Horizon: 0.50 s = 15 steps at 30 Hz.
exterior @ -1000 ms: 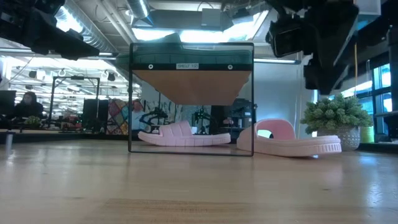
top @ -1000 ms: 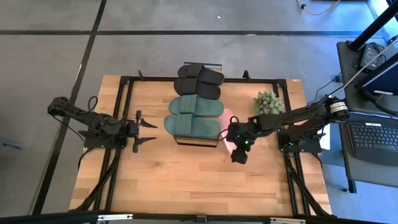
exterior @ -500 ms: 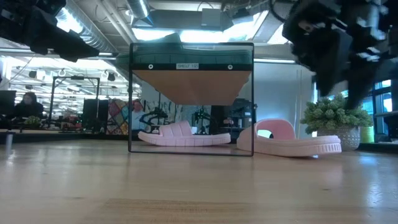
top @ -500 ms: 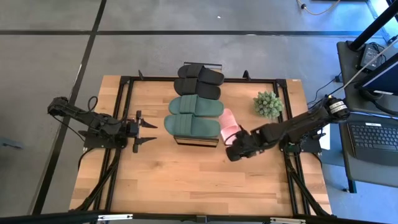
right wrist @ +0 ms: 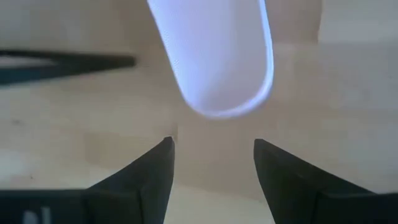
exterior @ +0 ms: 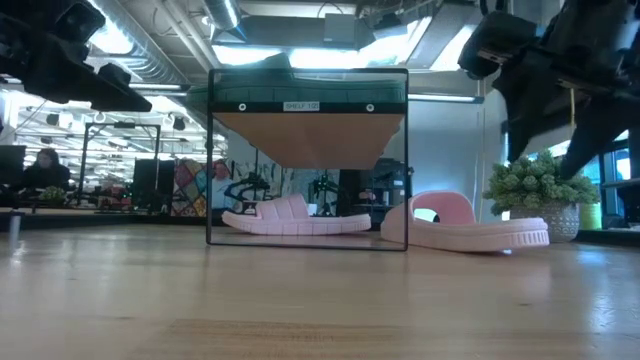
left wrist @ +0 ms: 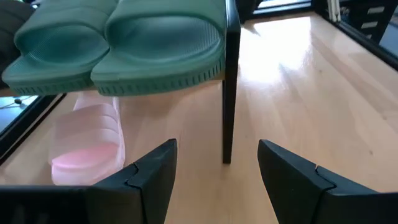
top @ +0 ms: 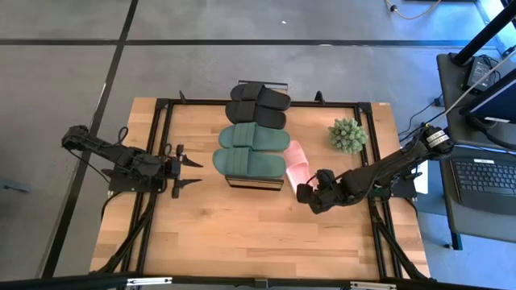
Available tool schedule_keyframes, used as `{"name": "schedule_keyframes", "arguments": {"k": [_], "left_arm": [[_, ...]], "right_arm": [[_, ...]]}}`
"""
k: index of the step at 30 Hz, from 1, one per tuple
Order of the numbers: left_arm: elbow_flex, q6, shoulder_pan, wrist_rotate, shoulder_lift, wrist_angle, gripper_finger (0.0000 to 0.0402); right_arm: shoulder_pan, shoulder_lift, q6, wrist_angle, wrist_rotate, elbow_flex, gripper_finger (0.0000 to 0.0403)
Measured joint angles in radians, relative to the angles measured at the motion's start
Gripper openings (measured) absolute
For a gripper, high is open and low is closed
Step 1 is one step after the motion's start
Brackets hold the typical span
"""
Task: Pick and place slides into the shelf
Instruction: Put the pink slipper under the shelf
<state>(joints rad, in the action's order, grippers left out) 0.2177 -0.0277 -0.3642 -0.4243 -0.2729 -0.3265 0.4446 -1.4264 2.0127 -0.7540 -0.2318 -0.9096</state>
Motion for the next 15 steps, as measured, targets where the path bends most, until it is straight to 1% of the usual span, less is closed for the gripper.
{"name": "schedule_keyframes", "arguments": {"k": [3, 8, 15], "left_arm": [[0.0, -0.015, 0.0, 0.005, 0.0, -0.008, 0.0216], [0.0, -0.022, 0.0, 0.028, 0.0, -0.008, 0.0216], [0.0, -0.022, 0.0, 0.03, 0.0, -0.011, 0.0216]], "right_arm": [[0.0, -0.026, -0.009, -0.004, -0.079, 0.0, 0.0218], [0.0, -0.087, 0.001, -0.016, -0.063, 0.0, 0.0218], [-0.001, -0.122, 0.035, -0.018, -0.064, 0.0, 0.0218]]}}
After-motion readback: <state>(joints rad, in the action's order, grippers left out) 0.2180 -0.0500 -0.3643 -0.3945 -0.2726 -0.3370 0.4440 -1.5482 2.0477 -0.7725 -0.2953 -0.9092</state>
